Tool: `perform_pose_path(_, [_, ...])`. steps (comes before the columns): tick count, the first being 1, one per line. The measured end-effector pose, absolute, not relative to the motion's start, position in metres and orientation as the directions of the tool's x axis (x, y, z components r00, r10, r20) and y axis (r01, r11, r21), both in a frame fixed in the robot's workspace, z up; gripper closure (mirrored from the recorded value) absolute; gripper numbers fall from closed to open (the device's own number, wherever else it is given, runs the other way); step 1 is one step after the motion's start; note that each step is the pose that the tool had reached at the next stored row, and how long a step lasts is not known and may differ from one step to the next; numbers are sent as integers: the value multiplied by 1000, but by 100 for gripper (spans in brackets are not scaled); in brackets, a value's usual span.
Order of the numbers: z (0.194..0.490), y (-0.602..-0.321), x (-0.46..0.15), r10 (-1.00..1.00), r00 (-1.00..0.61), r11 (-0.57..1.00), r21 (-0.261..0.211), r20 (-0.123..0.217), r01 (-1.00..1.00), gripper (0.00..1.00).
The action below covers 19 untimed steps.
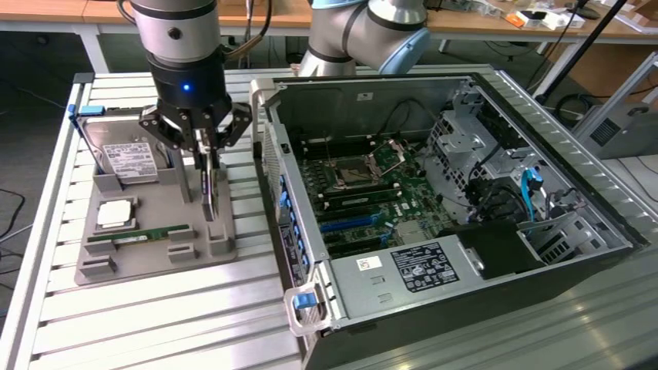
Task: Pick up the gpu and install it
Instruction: 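Pick up the gpu and move the gpu toward the slot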
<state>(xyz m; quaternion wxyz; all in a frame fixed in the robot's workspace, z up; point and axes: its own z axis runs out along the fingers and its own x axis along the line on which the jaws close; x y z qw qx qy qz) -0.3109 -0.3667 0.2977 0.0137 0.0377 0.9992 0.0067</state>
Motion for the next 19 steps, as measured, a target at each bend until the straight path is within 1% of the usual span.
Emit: perform_pose_path(19, [304, -367, -311, 75, -997, 997, 16, -27, 75, 73])
